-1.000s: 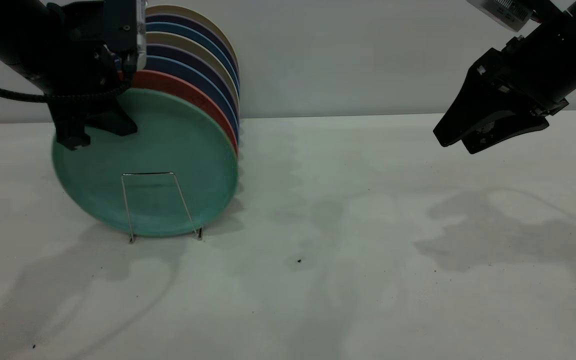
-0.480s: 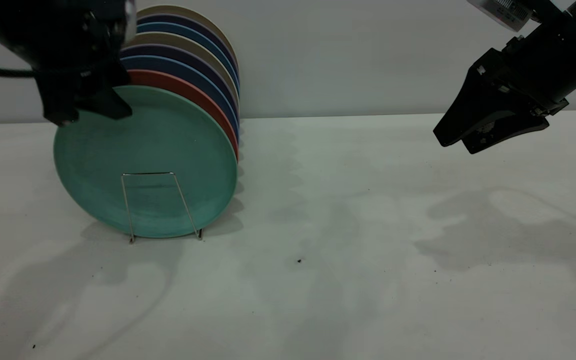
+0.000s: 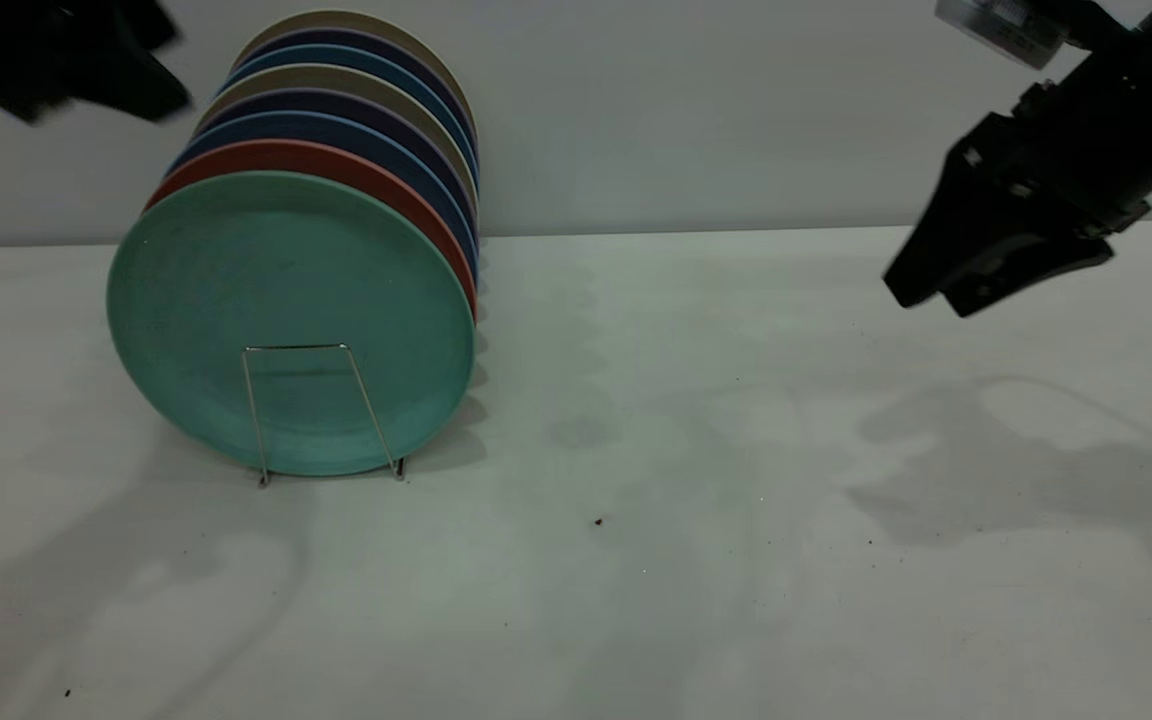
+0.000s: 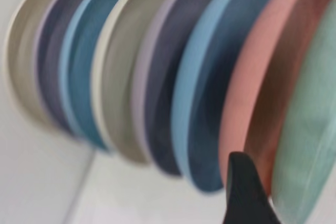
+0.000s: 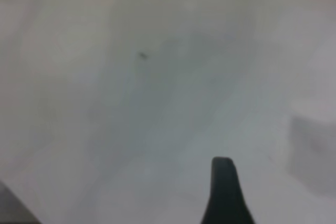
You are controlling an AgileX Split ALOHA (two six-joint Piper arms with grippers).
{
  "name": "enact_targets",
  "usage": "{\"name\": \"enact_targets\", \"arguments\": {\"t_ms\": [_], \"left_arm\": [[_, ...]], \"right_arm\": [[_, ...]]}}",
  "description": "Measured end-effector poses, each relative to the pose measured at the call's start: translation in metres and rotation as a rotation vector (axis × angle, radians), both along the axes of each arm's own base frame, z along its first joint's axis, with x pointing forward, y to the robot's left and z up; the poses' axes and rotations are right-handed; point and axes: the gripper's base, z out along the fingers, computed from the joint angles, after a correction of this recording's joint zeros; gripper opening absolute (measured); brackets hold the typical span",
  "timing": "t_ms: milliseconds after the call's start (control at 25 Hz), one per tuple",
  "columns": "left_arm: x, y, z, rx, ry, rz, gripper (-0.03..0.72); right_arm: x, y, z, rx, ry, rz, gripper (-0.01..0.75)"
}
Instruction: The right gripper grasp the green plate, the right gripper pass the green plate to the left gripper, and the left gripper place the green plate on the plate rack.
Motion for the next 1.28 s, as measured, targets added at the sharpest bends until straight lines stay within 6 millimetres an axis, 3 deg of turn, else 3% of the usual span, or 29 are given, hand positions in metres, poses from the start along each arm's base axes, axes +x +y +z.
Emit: {"name": "enact_targets", "arguments": {"t_ms": [120, 240, 400, 560, 800, 1000, 1080, 1280], "left_arm": [[-0.009, 0.025, 0.016, -0.210, 0.077, 0.309, 0.446], [-0.022, 0.049, 0.024, -0.462, 0.222, 0.682, 0.446], [-0.045, 0.068, 0.025, -0.538, 0.435, 0.951, 0.446], [-0.069, 0.068, 0.033, -0.485, 0.573, 0.984, 0.446], [-0.111, 0.059, 0.065, -0.465, 0.638, 0.955, 0.446], [-0.152, 0.054, 0.102, -0.502, 0.475, 0.931, 0.446], [-0.179, 0.049, 0.115, -0.529, 0.396, 0.914, 0.446], [-0.236, 0.040, 0.106, -0.555, 0.308, 0.891, 0.446]], "right_arm": [[-0.004, -0.009, 0.016, -0.108, -0.001, -0.048, 0.550], [-0.014, -0.022, 0.047, -0.229, -0.021, -0.130, 0.550], [-0.039, -0.035, 0.090, -0.353, 0.012, -0.238, 0.550], [-0.074, -0.045, 0.132, -0.442, 0.061, -0.301, 0.550], [-0.127, -0.048, 0.180, -0.438, -0.005, -0.339, 0.550], [-0.186, -0.045, 0.195, -0.367, -0.077, -0.356, 0.550], [-0.213, -0.044, 0.199, -0.341, -0.115, -0.362, 0.550], [-0.269, -0.044, 0.192, -0.320, -0.200, -0.359, 0.550]]}}
